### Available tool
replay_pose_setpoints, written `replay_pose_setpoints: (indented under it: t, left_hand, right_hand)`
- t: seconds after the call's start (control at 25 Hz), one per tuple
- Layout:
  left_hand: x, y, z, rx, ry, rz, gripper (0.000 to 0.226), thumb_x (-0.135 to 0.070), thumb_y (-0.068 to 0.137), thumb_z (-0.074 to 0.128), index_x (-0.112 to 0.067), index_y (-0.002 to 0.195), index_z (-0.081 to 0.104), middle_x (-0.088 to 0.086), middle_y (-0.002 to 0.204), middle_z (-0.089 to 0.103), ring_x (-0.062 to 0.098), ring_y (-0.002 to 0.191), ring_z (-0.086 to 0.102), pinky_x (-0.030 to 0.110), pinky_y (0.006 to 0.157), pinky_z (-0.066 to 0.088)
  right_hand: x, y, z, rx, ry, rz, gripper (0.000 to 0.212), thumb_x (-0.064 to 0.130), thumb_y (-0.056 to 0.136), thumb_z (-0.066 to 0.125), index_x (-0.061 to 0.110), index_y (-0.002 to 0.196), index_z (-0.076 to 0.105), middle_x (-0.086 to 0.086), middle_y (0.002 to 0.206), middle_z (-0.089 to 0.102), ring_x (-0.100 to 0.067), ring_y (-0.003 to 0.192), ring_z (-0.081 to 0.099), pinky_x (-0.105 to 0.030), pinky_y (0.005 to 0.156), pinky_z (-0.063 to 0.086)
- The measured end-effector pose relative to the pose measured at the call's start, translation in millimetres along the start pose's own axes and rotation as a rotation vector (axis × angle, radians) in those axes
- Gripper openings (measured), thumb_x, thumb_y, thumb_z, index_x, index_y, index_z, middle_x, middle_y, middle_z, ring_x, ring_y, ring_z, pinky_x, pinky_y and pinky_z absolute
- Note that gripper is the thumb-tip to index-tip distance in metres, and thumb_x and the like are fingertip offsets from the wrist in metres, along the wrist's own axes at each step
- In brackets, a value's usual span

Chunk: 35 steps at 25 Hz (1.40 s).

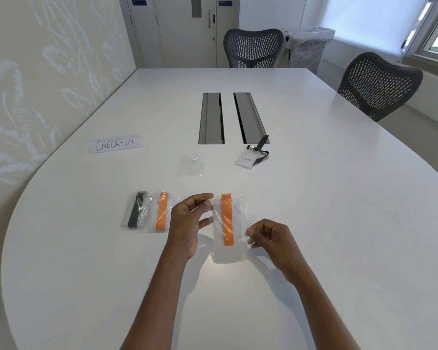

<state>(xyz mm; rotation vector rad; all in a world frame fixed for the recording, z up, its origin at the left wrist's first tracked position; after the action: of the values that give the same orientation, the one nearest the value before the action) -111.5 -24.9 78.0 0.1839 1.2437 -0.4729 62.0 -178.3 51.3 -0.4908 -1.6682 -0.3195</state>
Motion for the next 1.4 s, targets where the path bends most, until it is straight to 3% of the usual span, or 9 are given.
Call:
replay_pose_setpoints:
  t: [0.12,0.28,0.44,0.64,0.8,0.96,1.12,1.28,1.4]
  left_hand:
    - [3,5,-5,-0.002,-0.042,-0.018,0.019,0.000,0.097,0.065,-0.010,0.106,0.078,0.004,0.088,0.074,0.014,0.085,0.069,0.036,0.076,0.061]
    - [3,8,-9,0.047,-0.065,-0.062,0.019,-0.001,0.098,0.064,-0.011,0.107,0.078,0.003,0.086,0.072,0.014,0.084,0.068,0.030,0.070,0.060]
    - [0,17,-33,-0.030,0.040,0.010,0.018,-0.001,0.097,0.067,-0.010,0.110,0.077,0.006,0.094,0.072,0.016,0.087,0.069,0.031,0.073,0.062]
    - [-18,17,-87,-0.401,0.494,0.325,0.015,-0.011,0.098,0.070,-0.016,0.110,0.077,-0.004,0.102,0.077,0.010,0.092,0.072,0.033,0.088,0.060]
    - [-15,12,-120,-0.522,0.875,0.465,0.027,-0.003,0.093,0.071,-0.011,0.119,0.074,0.006,0.122,0.074,0.027,0.116,0.067,0.045,0.105,0.053]
    - [6,17,-131,-0.435,1.079,0.510,0.037,-0.003,0.091,0.073,-0.010,0.127,0.073,0.013,0.139,0.066,0.034,0.133,0.057,0.053,0.114,0.045]
    - [22,20,-130,-0.371,1.213,0.469,0.039,-0.009,0.093,0.072,-0.016,0.131,0.072,0.015,0.152,0.056,0.037,0.146,0.044,0.056,0.118,0.039]
    - [26,21,-133,-0.347,1.293,0.423,0.039,-0.013,0.096,0.069,-0.021,0.134,0.069,0.013,0.154,0.053,0.034,0.151,0.037,0.062,0.119,0.031]
    - [21,26,-142,-0.317,1.318,0.390,0.039,-0.016,0.098,0.067,-0.024,0.137,0.067,0.011,0.156,0.051,0.032,0.152,0.035,0.064,0.119,0.029]
  right_hand:
    - [1,8,3,0.005,0.001,0.015,0.009,0.022,0.099,0.073,0.014,0.098,0.075,-0.004,0.095,0.078,-0.018,0.092,0.073,-0.036,0.085,0.060]
    - [10,22,30,0.245,0.224,0.039,0.049,0.032,0.094,0.078,0.018,0.137,0.058,-0.004,0.128,0.074,-0.022,0.122,0.070,-0.040,0.103,0.056]
    - [1,46,67,0.186,0.212,0.065,0.043,0.030,0.086,0.087,0.008,0.118,0.069,-0.031,0.107,0.071,-0.036,0.093,0.068,-0.059,0.095,0.055]
    - [7,64,111,0.055,0.355,0.223,0.027,0.005,0.093,0.075,0.001,0.118,0.065,-0.018,0.094,0.076,-0.026,0.079,0.073,-0.039,0.075,0.061]
    - [15,80,146,-0.050,0.292,0.291,0.034,0.006,0.089,0.076,0.010,0.118,0.059,-0.018,0.099,0.076,-0.022,0.073,0.070,-0.029,0.058,0.057]
    - [17,90,172,-0.126,0.030,0.230,0.048,0.014,0.089,0.074,0.020,0.127,0.047,-0.006,0.101,0.069,-0.022,0.085,0.069,-0.040,0.077,0.061]
    - [19,84,188,-0.232,-0.415,-0.033,0.059,0.013,0.091,0.070,0.019,0.142,0.040,-0.006,0.134,0.050,-0.026,0.118,0.055,-0.038,0.096,0.051]
    - [15,68,206,-0.235,-0.829,-0.310,0.025,0.020,0.098,0.056,0.019,0.122,0.064,-0.006,0.134,0.057,-0.028,0.124,0.053,-0.039,0.097,0.047]
    - [9,61,220,-0.216,-0.879,-0.348,0.029,0.027,0.101,0.048,0.017,0.122,0.064,-0.006,0.135,0.060,-0.028,0.125,0.053,-0.040,0.099,0.048]
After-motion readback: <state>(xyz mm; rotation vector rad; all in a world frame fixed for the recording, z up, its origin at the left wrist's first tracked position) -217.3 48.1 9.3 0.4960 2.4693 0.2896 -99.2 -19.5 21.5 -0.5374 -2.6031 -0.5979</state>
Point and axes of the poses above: each hand's wrist, its own y-axis towards the middle knuckle, its own z-axis out of the palm, x = y × z, the point moved 4 cm from there along y, towards the middle knuckle
